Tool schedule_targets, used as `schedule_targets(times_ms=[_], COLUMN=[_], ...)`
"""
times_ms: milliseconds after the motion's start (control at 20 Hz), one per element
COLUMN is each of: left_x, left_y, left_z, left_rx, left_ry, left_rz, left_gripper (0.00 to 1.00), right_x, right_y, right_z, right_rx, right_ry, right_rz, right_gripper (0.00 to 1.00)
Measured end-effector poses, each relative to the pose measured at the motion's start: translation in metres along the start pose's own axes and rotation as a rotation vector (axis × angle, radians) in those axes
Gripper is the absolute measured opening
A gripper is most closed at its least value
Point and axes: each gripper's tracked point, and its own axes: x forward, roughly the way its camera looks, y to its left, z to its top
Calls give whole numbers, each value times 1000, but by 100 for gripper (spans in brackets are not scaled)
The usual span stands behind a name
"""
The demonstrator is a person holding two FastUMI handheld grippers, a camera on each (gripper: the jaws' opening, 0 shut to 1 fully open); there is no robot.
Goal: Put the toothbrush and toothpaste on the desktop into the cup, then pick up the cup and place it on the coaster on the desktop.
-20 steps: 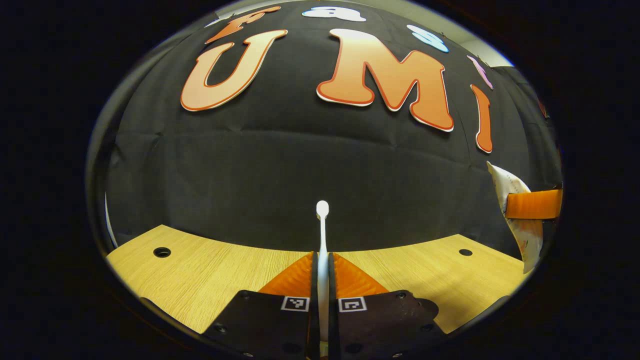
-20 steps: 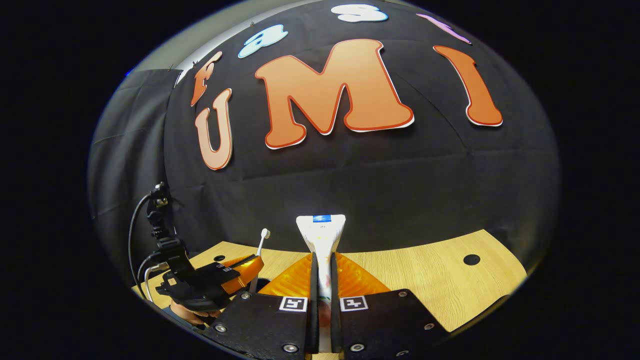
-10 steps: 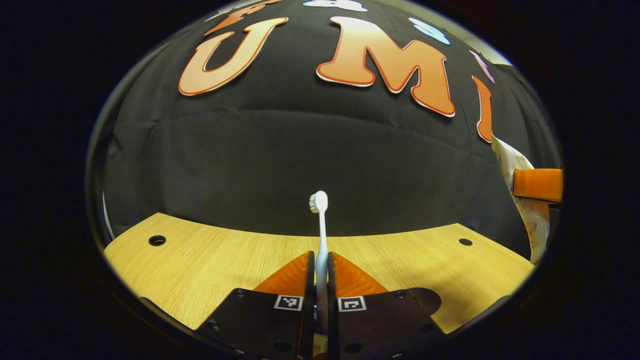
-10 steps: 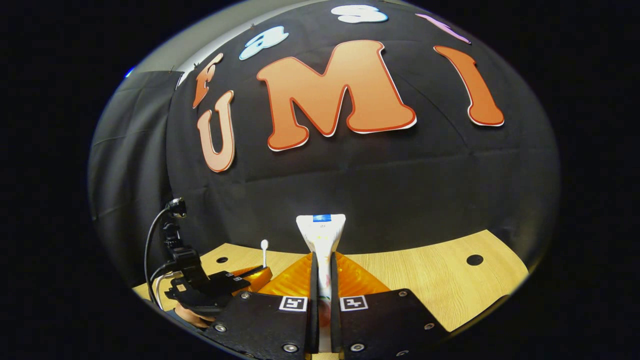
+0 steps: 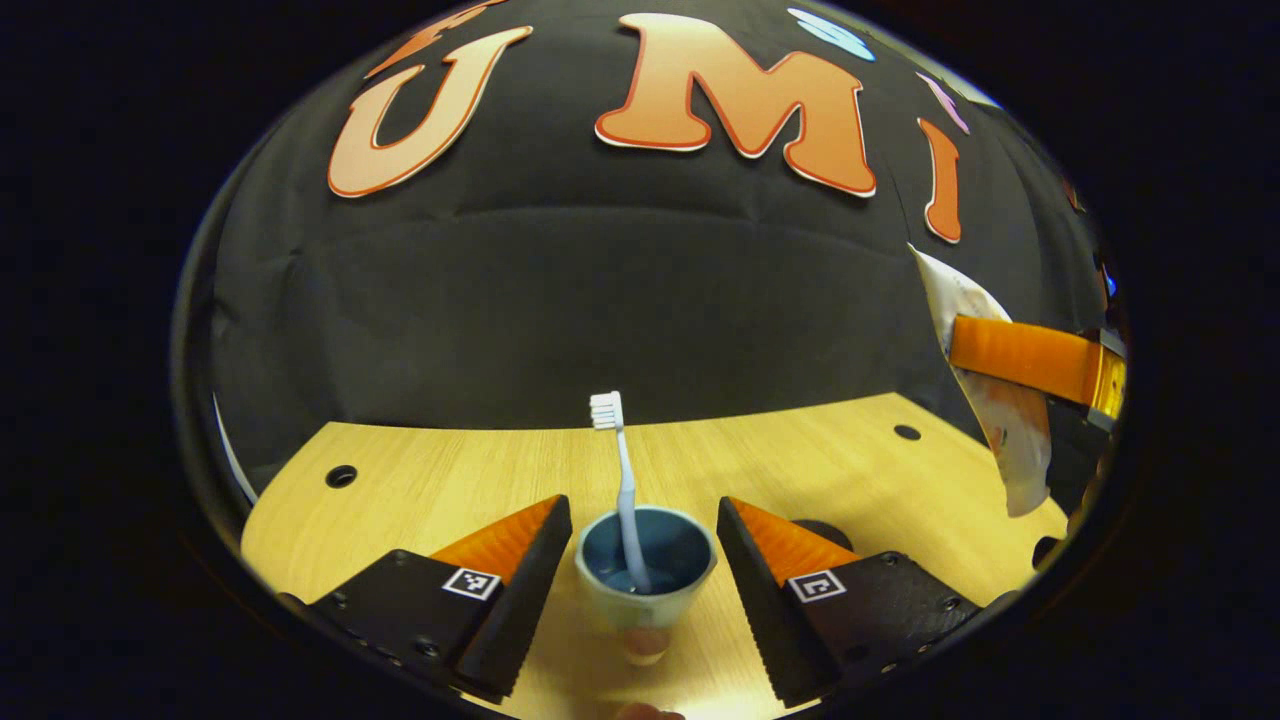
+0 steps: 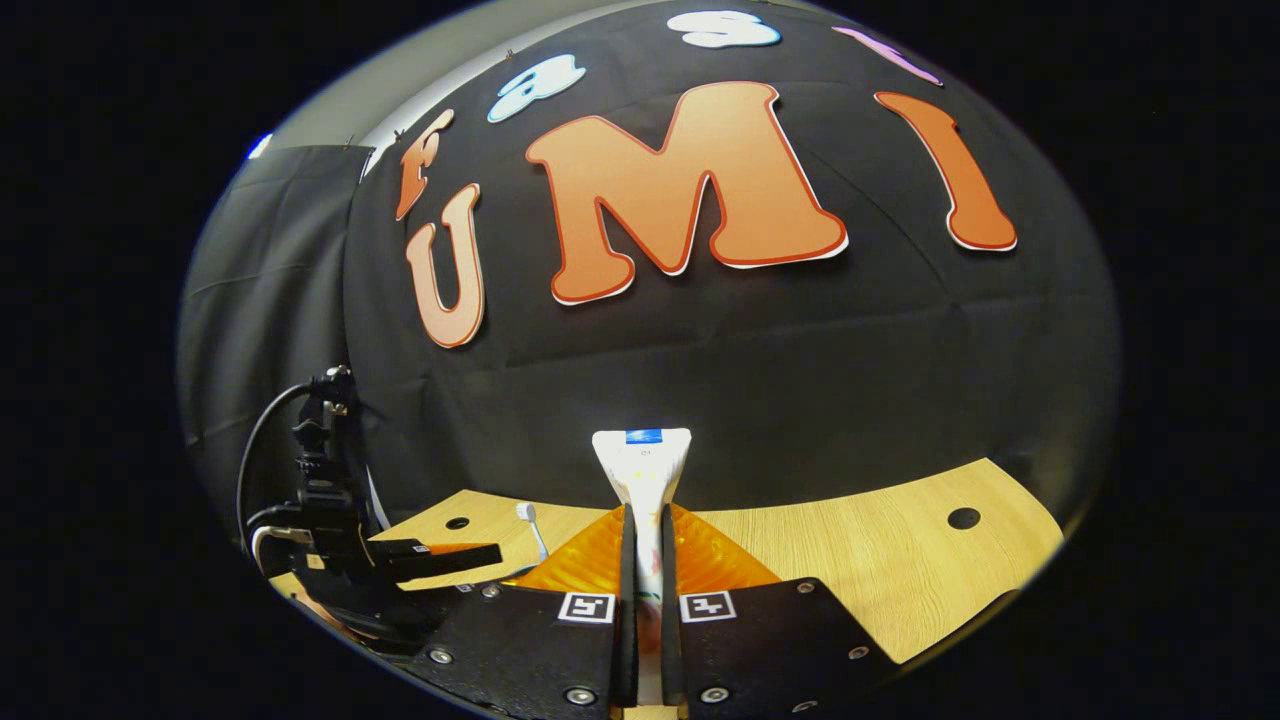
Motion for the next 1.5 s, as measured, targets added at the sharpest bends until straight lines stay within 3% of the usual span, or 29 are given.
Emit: schedule_targets(times_ms=[300, 650, 1100, 1500], left_x=[-45, -94, -133, -138], left_y=[32, 35, 70, 73], left_z=[30, 50, 45, 23], left_rx=[84, -34, -27, -16], left_ry=[-59, -164, -230, -285], left_rz=[114, 106, 160, 164], left_gripper=[98, 97, 98, 98], right_x=[8, 15, 32, 59], right_y=[5, 37, 65, 108], right_z=[-2, 1, 11, 8], right_rx=[27, 18, 53, 39], right_ry=[-22, -79, -148, -189], right_rz=[23, 81, 129, 207], right_gripper=[9, 10, 9, 9])
